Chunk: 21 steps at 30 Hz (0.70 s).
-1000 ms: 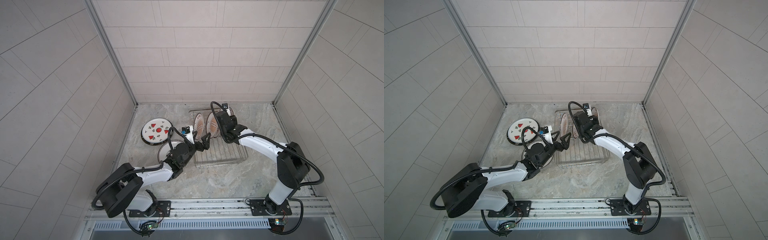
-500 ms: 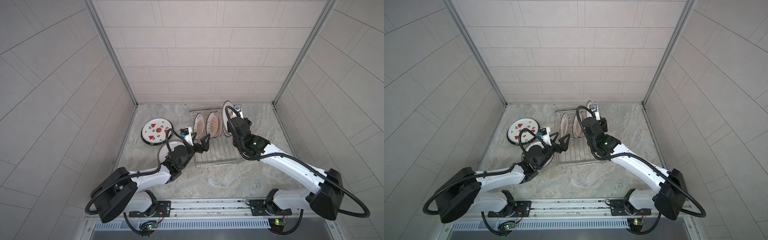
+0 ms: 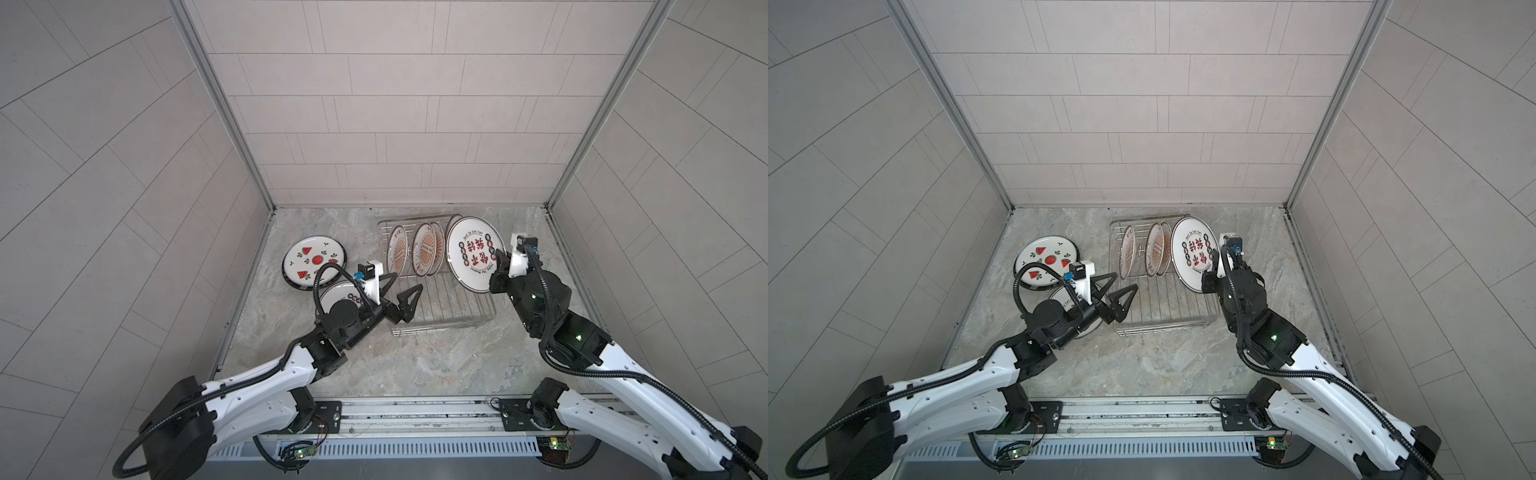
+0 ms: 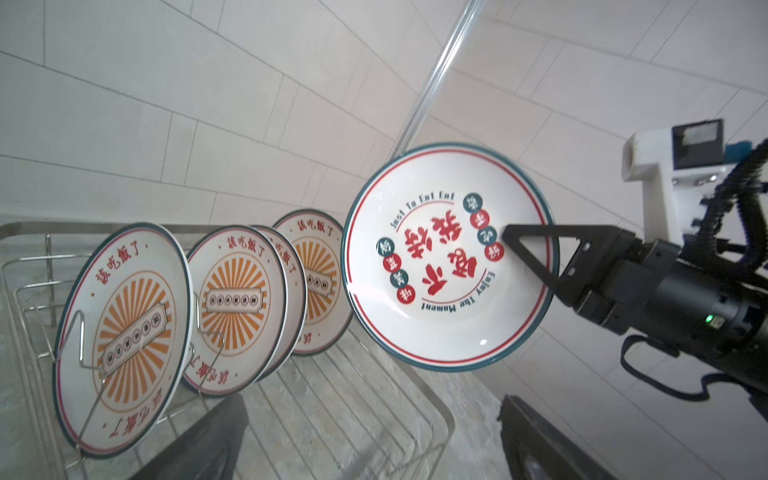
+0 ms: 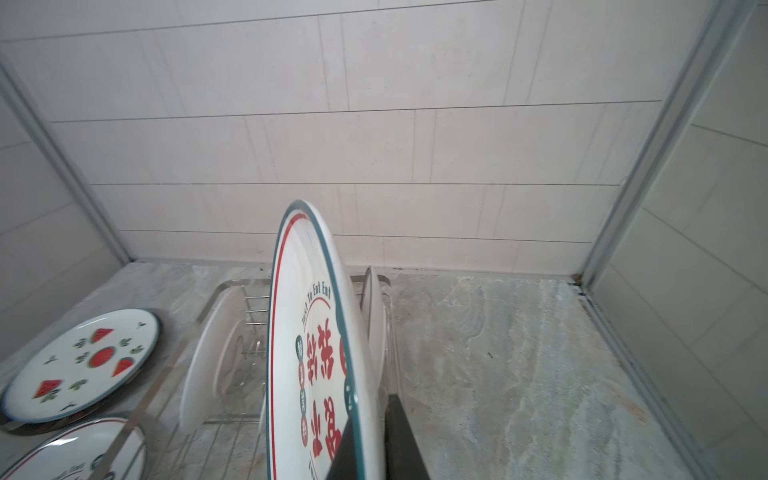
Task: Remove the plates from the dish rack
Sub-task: 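Lift the red-lettered plate up out of the rack with the right gripper, then close the left gripper on the held plate's rim, then open the right gripper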
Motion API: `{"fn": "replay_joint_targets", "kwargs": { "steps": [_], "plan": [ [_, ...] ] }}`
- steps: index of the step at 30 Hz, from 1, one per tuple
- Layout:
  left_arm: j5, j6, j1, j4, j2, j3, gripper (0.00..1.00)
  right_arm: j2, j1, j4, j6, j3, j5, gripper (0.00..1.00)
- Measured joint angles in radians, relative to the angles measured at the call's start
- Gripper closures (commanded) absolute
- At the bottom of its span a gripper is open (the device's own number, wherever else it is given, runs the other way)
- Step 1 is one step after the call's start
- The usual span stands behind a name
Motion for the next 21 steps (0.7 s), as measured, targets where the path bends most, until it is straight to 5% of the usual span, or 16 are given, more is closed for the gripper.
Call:
{"fn": "replay_joint_targets", "kwargs": {
  "steps": [8, 14, 21],
  "plan": [
    [0.092, -0.033, 0.042, -0.163, -0.14, -0.014, 0.0, -0.026, -0.049, 0.026, 0.08, -0.076, -0.412, 0.96],
    [0.122, -0.081, 0.06, -0.194, -0.146, -0.053, 0.0, -0.002, -0.19, 0.111, 0.163, -0.106, -0.713, 0.97],
    [0.163, -0.102, 0.06, -0.156, -0.148, -0.077, 0.02, 0.005, -0.256, 0.217, 0.237, -0.179, -0.901, 0.98]
  ]
}}
